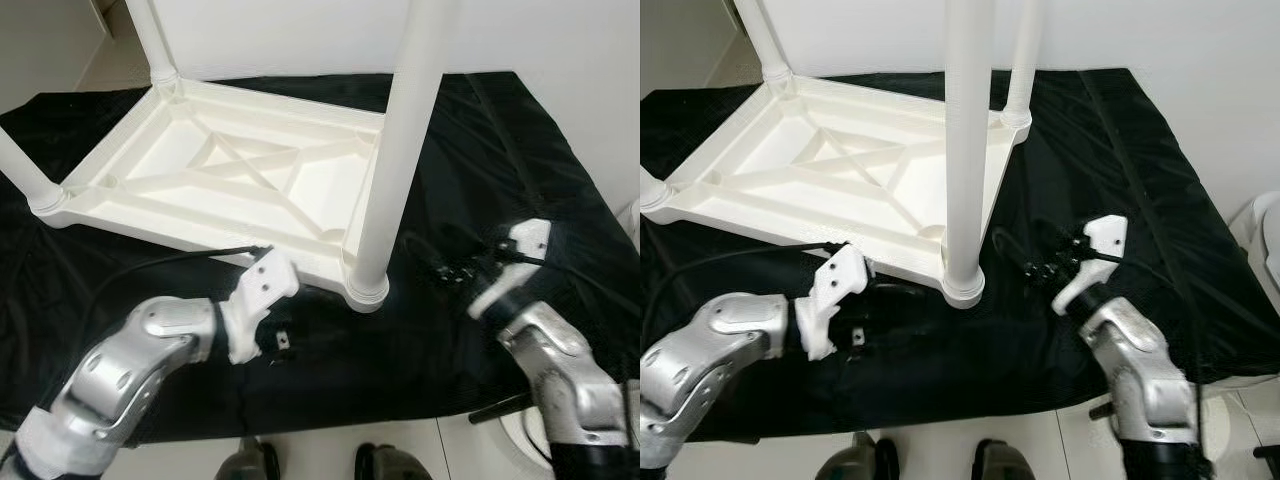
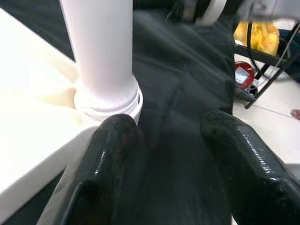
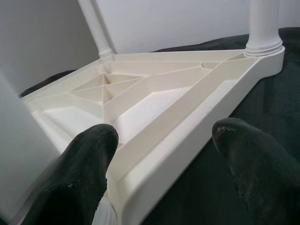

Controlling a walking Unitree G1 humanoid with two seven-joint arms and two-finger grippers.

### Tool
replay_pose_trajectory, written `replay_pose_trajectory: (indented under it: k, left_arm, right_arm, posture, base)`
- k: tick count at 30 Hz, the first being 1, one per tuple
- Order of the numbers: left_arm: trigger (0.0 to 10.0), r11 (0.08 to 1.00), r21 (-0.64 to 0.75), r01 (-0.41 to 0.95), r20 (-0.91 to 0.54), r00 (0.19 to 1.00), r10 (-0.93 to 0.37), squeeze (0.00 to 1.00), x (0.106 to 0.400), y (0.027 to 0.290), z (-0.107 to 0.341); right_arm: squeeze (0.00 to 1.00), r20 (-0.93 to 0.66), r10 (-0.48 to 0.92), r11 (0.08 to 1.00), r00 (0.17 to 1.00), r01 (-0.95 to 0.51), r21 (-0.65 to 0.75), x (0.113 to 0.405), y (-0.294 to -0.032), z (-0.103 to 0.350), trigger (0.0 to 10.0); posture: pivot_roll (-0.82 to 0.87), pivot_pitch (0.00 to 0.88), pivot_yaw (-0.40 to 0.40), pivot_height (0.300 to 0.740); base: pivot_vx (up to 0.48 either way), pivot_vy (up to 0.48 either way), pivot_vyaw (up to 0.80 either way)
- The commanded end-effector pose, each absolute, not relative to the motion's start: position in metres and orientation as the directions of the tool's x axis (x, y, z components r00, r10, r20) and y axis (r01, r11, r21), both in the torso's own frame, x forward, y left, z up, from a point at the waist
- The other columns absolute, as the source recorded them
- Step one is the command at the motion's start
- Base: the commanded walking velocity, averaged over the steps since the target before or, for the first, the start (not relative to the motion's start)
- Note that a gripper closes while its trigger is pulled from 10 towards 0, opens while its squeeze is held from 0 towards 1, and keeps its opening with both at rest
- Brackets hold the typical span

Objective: Building children table

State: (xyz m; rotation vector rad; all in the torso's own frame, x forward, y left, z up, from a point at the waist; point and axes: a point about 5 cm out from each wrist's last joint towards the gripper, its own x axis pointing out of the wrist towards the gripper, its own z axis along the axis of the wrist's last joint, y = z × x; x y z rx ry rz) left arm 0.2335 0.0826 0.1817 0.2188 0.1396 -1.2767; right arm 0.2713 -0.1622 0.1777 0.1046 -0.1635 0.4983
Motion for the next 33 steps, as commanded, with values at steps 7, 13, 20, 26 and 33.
replay_pose_trajectory:
  k: [7,13,20,26,33]
  left_arm:
    - [10.0,0.219,0.046,0.975,-0.210,0.224,-0.952,0.00,0.223,0.070,0.182]
    - [10.0,0.174,0.014,0.985,-0.188,0.174,-0.967,0.00,0.215,0.066,0.189]
    - [10.0,0.178,-0.033,0.983,-0.184,0.169,-0.968,0.00,0.210,0.069,0.192]
    - [10.0,0.171,-0.066,0.983,-0.170,0.158,-0.973,0.00,0.200,0.085,0.195]
    - [10.0,0.262,-0.102,0.960,-0.171,0.243,-0.955,0.00,0.196,0.099,0.197]
  right_arm:
    - [0.00,0.205,0.438,0.888,0.875,-0.457,0.052,0.279,-0.136,0.178,10.0]
    - [0.00,0.223,0.522,0.831,0.823,-0.549,0.084,0.271,-0.104,0.177,10.0]
    - [0.00,0.245,0.586,0.775,0.772,-0.623,0.108,0.263,-0.081,0.177,10.0]
    - [0.00,0.255,0.610,0.752,0.750,-0.650,0.113,0.260,-0.069,0.177,10.0]
    - [0.00,0.262,0.630,0.730,0.731,-0.672,0.121,0.259,-0.060,0.178,10.0]
  posture:
    - [-0.11,0.136,0.062,0.740]
    - [-0.10,0.136,0.048,0.740]
    - [-0.09,0.139,0.039,0.740]
    - [-0.08,0.143,0.033,0.740]
    - [-0.05,0.152,0.022,0.740]
  base:
    - [0.000,0.000,0.00]
    - [0.000,0.000,0.00]
    - [0.000,0.000,0.00]
    - [0.000,0.000,0.00]
    - [0.000,0.000,0.00]
